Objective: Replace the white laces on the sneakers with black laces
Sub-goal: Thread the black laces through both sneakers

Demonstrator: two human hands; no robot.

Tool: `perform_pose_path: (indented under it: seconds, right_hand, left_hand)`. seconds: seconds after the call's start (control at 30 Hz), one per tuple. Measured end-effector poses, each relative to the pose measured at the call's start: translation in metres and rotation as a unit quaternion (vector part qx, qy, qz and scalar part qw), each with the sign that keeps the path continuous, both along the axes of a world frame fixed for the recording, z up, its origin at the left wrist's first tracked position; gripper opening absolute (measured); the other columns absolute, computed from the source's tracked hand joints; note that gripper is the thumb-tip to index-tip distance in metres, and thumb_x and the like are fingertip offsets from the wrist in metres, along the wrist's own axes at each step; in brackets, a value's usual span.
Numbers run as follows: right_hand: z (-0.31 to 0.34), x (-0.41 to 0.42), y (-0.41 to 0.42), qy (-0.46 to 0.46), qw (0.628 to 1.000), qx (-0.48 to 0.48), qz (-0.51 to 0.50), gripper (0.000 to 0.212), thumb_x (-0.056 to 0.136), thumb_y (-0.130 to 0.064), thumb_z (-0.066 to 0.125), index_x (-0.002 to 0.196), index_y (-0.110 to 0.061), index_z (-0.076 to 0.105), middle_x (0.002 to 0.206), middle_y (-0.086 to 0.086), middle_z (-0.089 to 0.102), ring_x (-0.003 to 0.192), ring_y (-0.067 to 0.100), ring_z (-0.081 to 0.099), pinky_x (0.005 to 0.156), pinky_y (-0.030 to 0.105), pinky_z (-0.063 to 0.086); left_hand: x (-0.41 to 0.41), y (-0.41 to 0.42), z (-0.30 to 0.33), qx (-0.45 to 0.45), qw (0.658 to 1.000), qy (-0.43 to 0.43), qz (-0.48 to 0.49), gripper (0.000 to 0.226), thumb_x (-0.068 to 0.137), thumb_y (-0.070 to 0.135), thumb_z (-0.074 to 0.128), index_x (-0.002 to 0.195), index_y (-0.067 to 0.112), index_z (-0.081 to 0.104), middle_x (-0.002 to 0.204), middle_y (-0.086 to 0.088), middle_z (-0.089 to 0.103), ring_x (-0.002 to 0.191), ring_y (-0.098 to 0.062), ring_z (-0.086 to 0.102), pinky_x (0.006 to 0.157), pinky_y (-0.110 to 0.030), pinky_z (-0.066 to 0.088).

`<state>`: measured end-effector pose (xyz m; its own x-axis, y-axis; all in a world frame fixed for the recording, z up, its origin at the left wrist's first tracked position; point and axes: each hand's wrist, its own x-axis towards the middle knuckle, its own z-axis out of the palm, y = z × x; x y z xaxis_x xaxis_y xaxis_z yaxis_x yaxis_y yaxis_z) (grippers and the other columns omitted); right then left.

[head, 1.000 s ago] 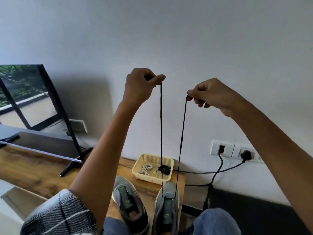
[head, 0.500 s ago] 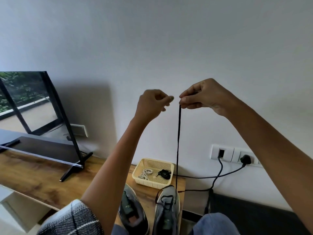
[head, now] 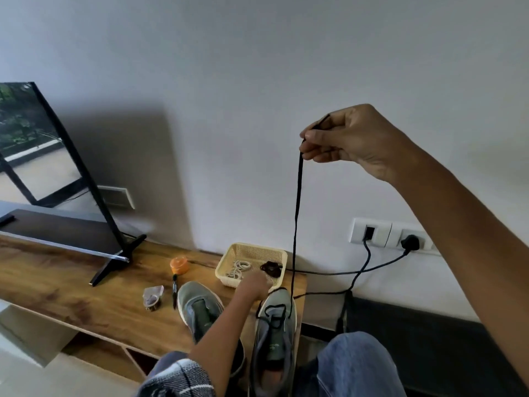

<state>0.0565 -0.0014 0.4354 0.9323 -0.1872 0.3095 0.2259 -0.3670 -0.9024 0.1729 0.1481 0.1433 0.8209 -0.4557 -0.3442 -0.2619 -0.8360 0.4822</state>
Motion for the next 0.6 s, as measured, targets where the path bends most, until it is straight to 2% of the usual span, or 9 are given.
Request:
perform_pose_path:
  seconds: [0.03, 0.13, 0.27, 0.33, 0.4, 0.47, 0.53, 0.6]
  right_hand:
    - [-0.001, 0.0, -0.002, -0.002, 1.0, 0.0, 0.0, 0.009, 0.088, -0.008, 0.066, 0.093, -0.001, 0.068, 0.087, 0.015, 0.072, 0.077, 0.022, 0.071, 0.073, 0.026, 0.058]
    - [-0.004, 0.0, -0.007, -0.004, 1.0, 0.002, 0.002, 0.012, 0.088, -0.008, 0.065, 0.095, 0.001, 0.068, 0.088, 0.016, 0.072, 0.079, 0.023, 0.071, 0.075, 0.028, 0.059]
    - [-0.008, 0.003, -0.016, -0.006, 1.0, 0.001, 0.006, 0.017, 0.088, -0.008, 0.066, 0.099, 0.004, 0.067, 0.088, 0.016, 0.072, 0.08, 0.025, 0.071, 0.076, 0.029, 0.059]
    - [-0.01, 0.006, -0.02, -0.006, 1.0, -0.001, 0.004, 0.017, 0.088, -0.009, 0.066, 0.1, 0.003, 0.067, 0.087, 0.015, 0.072, 0.08, 0.025, 0.071, 0.076, 0.029, 0.059]
    - [-0.012, 0.009, -0.022, -0.006, 1.0, -0.005, 0.001, 0.016, 0.088, -0.009, 0.066, 0.099, 0.003, 0.068, 0.086, 0.014, 0.073, 0.08, 0.025, 0.071, 0.076, 0.03, 0.059]
    - [-0.017, 0.013, -0.025, -0.002, 1.0, -0.011, -0.004, 0.016, 0.088, -0.009, 0.066, 0.099, 0.002, 0.068, 0.085, 0.013, 0.073, 0.08, 0.025, 0.071, 0.076, 0.03, 0.059]
    - [-0.022, 0.016, -0.027, 0.002, 1.0, -0.017, -0.007, 0.017, 0.088, -0.009, 0.066, 0.1, 0.002, 0.068, 0.085, 0.013, 0.073, 0.081, 0.026, 0.072, 0.077, 0.031, 0.059]
    - [-0.026, 0.018, -0.03, 0.005, 1.0, -0.021, -0.009, 0.017, 0.088, -0.009, 0.066, 0.1, 0.002, 0.068, 0.085, 0.013, 0.073, 0.081, 0.025, 0.072, 0.076, 0.031, 0.059]
  left_hand:
    - [-0.001, 0.002, -0.017, 0.018, 1.0, 0.001, 0.017, 0.025, 0.1, 0.016, 0.046, 0.105, -0.002, 0.062, 0.107, -0.014, 0.063, 0.107, -0.029, 0.06, 0.083, -0.035, 0.045]
    - [-0.006, 0.007, -0.051, 0.024, 0.997, 0.039, 0.068, 0.025, 0.101, 0.015, 0.043, 0.112, 0.0, 0.06, 0.115, -0.015, 0.062, 0.105, -0.025, 0.059, 0.077, -0.029, 0.041]
    - [-0.002, 0.003, -0.082, 0.044, 0.996, 0.036, 0.075, 0.034, 0.104, 0.02, 0.034, 0.122, -0.002, 0.054, 0.128, -0.017, 0.056, 0.118, -0.031, 0.053, 0.096, -0.036, 0.042]
    - [0.0, -0.001, -0.093, 0.029, 0.997, -0.014, 0.071, 0.034, 0.104, 0.027, 0.034, 0.122, 0.007, 0.056, 0.128, -0.011, 0.057, 0.116, -0.028, 0.053, 0.096, -0.039, 0.044]
    - [0.001, -0.008, -0.095, 0.036, 0.988, -0.138, 0.05, 0.031, 0.103, 0.035, 0.037, 0.123, 0.019, 0.055, 0.127, 0.0, 0.056, 0.115, -0.021, 0.052, 0.091, -0.034, 0.044]
    - [0.004, -0.019, -0.093, 0.059, 0.961, -0.267, -0.035, 0.03, 0.102, 0.035, 0.04, 0.127, 0.025, 0.052, 0.13, 0.005, 0.054, 0.12, -0.016, 0.048, 0.092, -0.03, 0.039]
    - [0.01, -0.032, -0.091, 0.105, 0.934, -0.32, -0.121, 0.031, 0.102, 0.025, 0.043, 0.132, 0.023, 0.049, 0.138, 0.0, 0.048, 0.127, -0.021, 0.041, 0.099, -0.035, 0.035]
    - [0.016, -0.046, -0.091, 0.176, 0.905, -0.338, -0.19, 0.034, 0.101, 0.017, 0.043, 0.135, 0.018, 0.047, 0.143, -0.007, 0.043, 0.134, -0.028, 0.032, 0.108, -0.044, 0.026]
